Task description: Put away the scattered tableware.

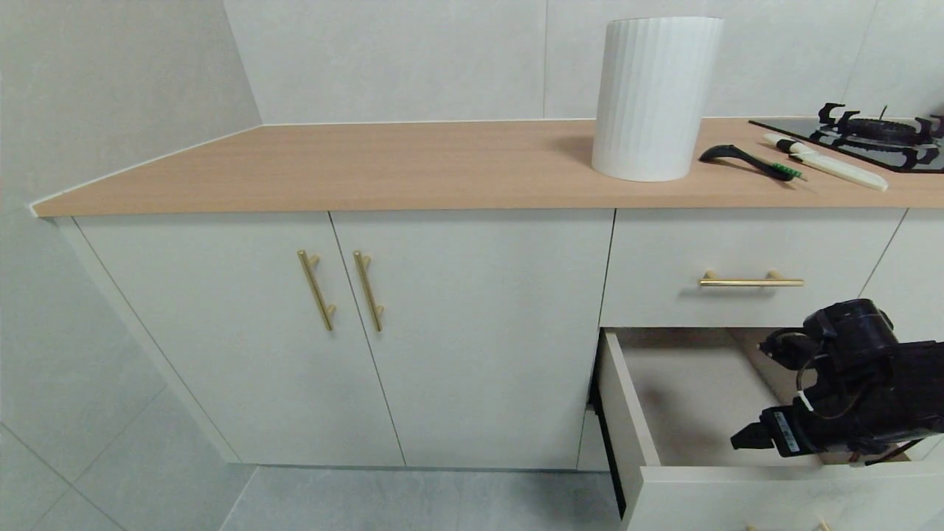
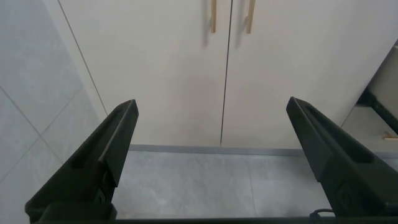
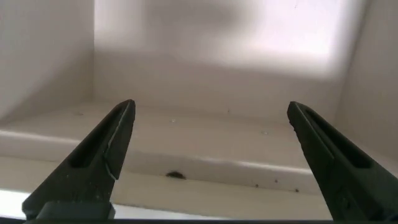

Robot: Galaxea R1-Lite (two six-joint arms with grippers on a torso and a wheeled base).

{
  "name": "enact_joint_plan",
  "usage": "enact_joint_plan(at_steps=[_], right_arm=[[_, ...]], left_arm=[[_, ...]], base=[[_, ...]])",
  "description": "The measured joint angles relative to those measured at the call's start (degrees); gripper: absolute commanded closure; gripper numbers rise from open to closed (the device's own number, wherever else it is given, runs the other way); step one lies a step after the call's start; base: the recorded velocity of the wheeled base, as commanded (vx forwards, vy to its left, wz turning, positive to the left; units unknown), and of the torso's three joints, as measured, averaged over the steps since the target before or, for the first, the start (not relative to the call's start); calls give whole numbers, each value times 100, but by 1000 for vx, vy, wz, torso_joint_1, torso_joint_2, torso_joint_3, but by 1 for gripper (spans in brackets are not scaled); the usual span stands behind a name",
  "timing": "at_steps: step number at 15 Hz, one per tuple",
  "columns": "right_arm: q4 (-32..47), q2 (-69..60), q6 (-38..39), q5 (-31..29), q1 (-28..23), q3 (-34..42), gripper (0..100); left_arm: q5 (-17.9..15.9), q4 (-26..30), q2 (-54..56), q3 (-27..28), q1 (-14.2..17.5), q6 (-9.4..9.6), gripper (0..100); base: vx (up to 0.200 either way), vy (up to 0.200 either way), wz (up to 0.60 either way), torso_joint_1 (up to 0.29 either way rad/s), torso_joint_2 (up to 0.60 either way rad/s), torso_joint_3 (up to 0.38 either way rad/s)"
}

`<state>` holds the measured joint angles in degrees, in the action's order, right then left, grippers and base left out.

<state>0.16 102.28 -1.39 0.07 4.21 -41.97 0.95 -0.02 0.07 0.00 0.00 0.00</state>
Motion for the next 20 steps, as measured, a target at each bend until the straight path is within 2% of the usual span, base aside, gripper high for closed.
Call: enact_joint_plan(at_steps=[3, 8, 13, 16, 20], right_arm=[[596, -358, 5, -2, 41, 245, 0], [708, -991, 16, -83, 210, 1152, 0], [736, -1705, 2, -230, 288, 1751, 0], [714, -2016, 16, -234, 296, 1602, 0], [840, -2488, 99, -230, 295, 313, 0]], left_arm=[[0, 0, 0, 0, 0, 0, 0], [0, 0, 0, 0, 0, 0, 0], [0, 2, 0, 0, 0, 0, 0], [-2, 2, 0, 0, 0, 0, 0], [0, 2, 0, 0, 0, 0, 0]], base=[[0, 0, 0, 0, 0, 0], [0, 0, 0, 0, 0, 0], [0, 0, 0, 0, 0, 0], [0, 0, 0, 0, 0, 0], [0, 0, 0, 0, 0, 0]])
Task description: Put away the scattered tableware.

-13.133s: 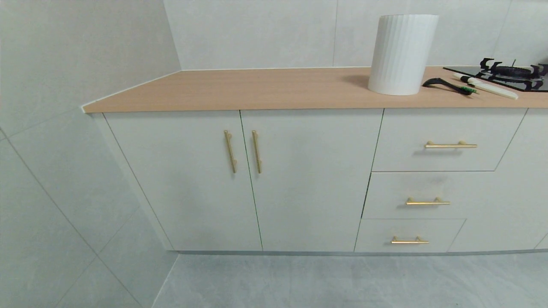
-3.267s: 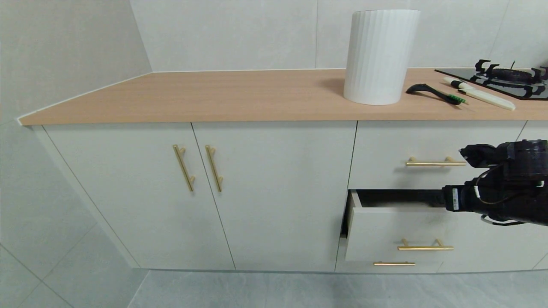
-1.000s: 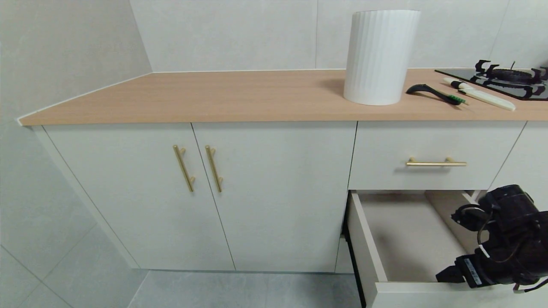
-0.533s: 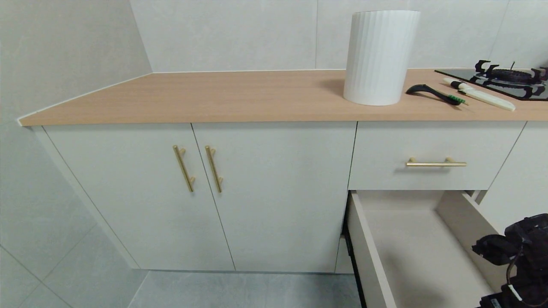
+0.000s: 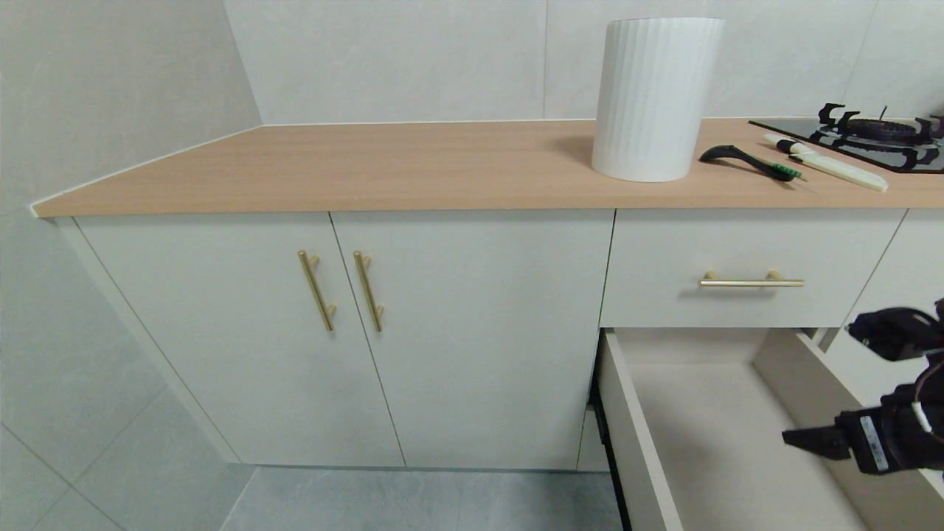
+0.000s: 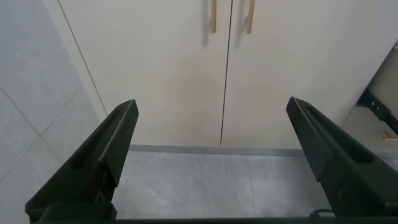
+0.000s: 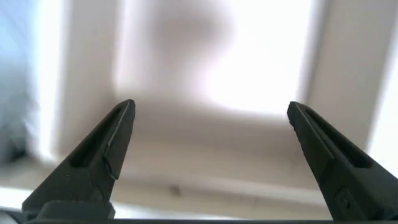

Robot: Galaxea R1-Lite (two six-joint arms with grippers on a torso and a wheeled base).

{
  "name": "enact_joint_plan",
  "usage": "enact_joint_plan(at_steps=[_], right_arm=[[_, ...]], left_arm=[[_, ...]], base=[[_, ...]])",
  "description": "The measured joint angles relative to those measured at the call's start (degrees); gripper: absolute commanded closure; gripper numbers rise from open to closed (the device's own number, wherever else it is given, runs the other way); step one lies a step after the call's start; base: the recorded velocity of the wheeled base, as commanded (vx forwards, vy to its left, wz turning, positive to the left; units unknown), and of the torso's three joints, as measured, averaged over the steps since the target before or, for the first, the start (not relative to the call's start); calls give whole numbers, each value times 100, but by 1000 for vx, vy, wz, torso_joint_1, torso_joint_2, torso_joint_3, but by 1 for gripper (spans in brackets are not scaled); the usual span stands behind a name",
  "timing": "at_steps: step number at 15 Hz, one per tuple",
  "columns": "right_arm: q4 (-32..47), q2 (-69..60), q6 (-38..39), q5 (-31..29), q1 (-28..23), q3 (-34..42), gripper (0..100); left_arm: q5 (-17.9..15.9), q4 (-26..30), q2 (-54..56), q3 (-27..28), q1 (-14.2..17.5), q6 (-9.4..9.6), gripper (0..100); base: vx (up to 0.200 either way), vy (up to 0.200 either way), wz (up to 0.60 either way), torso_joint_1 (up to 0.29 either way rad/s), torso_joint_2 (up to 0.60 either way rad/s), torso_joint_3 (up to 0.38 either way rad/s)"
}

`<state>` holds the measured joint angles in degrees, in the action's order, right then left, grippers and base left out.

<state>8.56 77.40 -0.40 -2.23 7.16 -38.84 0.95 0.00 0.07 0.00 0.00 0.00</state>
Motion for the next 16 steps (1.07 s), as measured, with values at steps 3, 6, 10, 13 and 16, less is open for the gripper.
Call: enact_joint_plan(at_steps=[3, 6, 10, 13, 16], right_arm=[[413, -182, -213, 38, -149, -1330, 0], [514, -174, -343, 145, -325, -2164, 0], [52, 50, -367, 202, -363, -2425, 0], [11, 190, -367, 205, -380, -2428, 0], [2, 208, -362, 205, -383, -2447, 0]], left_arm=[[0, -5, 0, 2, 0, 0, 0], [0, -2, 0, 2, 0, 0, 0], [0, -11, 0, 5, 0, 0, 0], [0, -5, 0, 0, 0, 0, 0], [0, -2, 0, 5, 0, 0, 0]], base=[[0, 0, 0, 0, 0, 0], [0, 0, 0, 0, 0, 0], [0, 0, 0, 14, -134, -184], [0, 0, 0, 61, -426, -357], [0, 0, 0, 106, -497, -341]])
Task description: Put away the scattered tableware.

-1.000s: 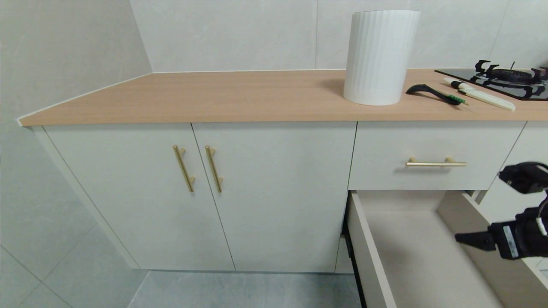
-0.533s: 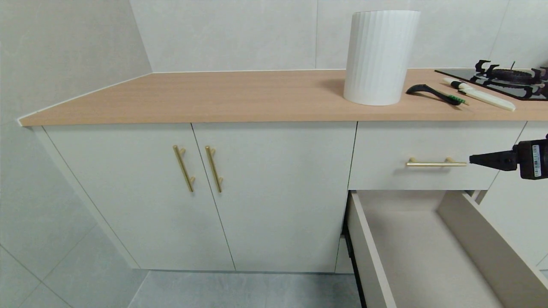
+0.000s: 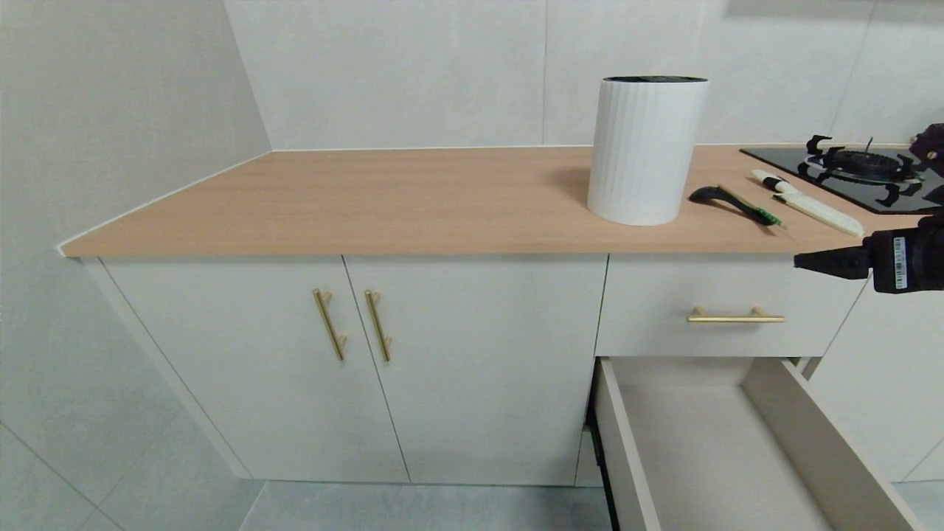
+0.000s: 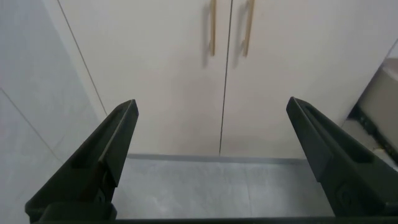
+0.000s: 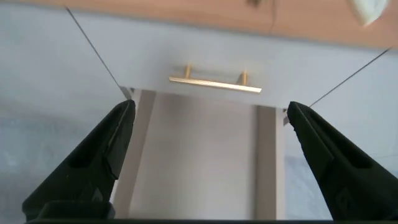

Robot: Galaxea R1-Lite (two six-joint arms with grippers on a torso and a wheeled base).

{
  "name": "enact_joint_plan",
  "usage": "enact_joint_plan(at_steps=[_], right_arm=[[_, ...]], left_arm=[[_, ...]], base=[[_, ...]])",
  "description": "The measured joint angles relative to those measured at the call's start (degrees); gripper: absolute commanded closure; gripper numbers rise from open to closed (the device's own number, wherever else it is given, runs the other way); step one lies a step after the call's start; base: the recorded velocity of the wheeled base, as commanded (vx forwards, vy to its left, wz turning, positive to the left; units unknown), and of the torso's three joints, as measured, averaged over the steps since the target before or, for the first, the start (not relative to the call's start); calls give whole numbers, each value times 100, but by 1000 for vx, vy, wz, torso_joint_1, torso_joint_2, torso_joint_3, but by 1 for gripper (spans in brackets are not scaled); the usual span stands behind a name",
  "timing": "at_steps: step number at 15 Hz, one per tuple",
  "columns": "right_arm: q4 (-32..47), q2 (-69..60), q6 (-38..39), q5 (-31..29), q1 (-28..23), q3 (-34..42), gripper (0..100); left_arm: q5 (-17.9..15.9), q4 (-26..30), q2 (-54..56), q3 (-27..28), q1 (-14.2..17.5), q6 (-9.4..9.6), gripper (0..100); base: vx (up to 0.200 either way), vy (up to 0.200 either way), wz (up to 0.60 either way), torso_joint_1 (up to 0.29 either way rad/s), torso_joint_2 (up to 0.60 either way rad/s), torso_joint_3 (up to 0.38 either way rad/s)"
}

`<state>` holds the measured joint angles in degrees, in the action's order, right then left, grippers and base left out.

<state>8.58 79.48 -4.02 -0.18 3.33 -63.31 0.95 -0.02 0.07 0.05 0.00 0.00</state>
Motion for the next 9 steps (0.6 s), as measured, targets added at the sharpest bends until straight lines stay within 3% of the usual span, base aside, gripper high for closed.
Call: enact_joint_plan(at_steps=[4, 9], right_arm=[[-207, 12, 17, 7, -85, -168, 0], [591, 872, 305, -77, -382, -1927, 0]], left_arm=[[0, 0, 0, -5, 0, 0, 0], [0, 2, -5, -5, 0, 0, 0]], base=[[0, 0, 0, 44, -141, -100], [0, 0, 0, 0, 0, 0]])
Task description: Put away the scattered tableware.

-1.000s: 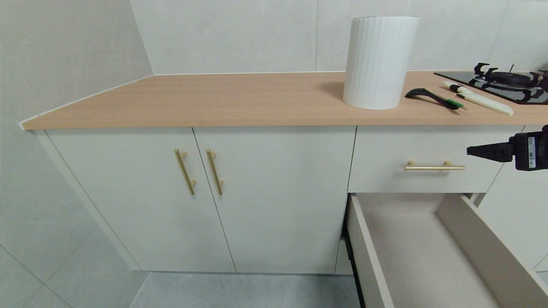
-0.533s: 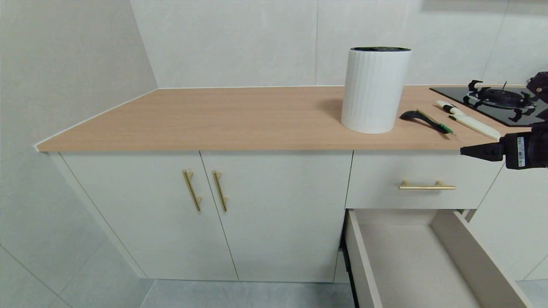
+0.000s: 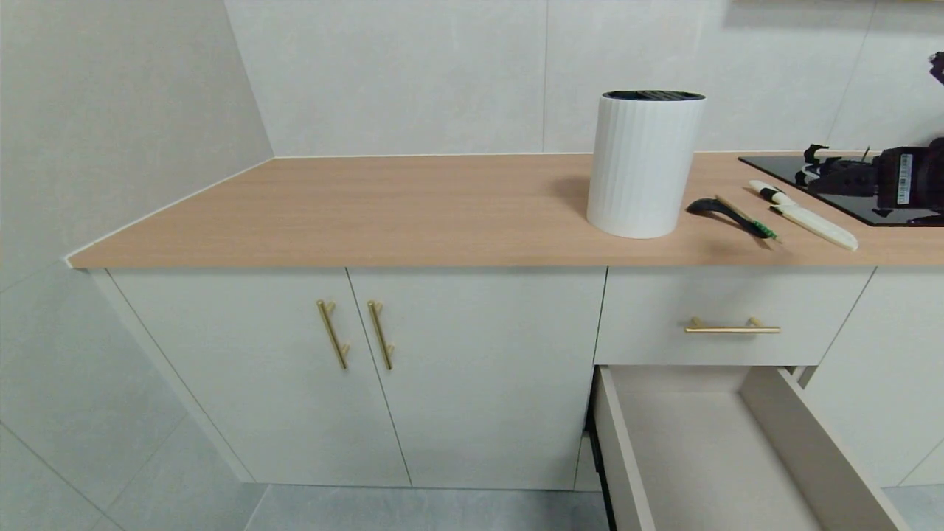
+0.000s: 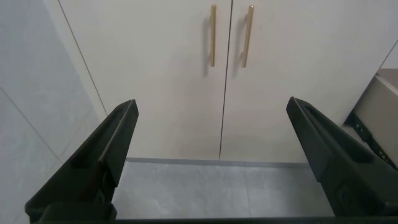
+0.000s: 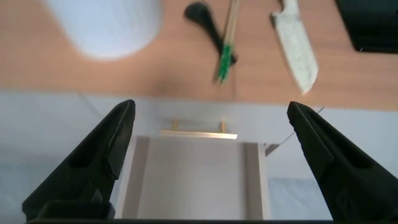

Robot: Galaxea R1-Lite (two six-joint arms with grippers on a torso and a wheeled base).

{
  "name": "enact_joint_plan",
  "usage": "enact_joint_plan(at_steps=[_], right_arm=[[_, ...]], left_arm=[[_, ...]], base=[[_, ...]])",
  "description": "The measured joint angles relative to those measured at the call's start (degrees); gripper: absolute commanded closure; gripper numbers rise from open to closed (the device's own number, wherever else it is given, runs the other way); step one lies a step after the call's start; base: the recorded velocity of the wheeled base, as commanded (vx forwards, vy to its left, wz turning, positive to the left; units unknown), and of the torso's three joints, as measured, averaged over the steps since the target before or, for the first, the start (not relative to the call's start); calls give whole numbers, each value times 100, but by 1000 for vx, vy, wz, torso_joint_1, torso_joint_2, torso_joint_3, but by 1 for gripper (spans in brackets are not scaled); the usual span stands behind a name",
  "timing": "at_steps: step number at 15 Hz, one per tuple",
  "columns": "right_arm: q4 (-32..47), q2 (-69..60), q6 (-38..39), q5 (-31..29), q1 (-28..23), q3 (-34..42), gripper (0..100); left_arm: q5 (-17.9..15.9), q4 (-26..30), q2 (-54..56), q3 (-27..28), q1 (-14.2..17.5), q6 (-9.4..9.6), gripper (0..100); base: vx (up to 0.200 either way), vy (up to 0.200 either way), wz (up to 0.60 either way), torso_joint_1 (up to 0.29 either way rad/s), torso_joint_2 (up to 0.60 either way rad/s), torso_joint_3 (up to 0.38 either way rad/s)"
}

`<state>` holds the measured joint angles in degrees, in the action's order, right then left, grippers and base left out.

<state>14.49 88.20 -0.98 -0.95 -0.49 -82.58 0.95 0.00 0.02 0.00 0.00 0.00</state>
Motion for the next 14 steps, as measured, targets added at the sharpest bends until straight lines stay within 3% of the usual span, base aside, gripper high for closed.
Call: enact_joint_plan(at_steps=[5, 14], right_arm=[[833, 1643, 399, -241, -210, -1651, 0], [822, 2492, 577, 62, -94, -2015, 0]], left_arm=[[0, 0, 0, 0, 0, 0, 0], [0, -2, -2, 0, 0, 0, 0]], base=[[0, 0, 0, 0, 0, 0], [0, 0, 0, 0, 0, 0]])
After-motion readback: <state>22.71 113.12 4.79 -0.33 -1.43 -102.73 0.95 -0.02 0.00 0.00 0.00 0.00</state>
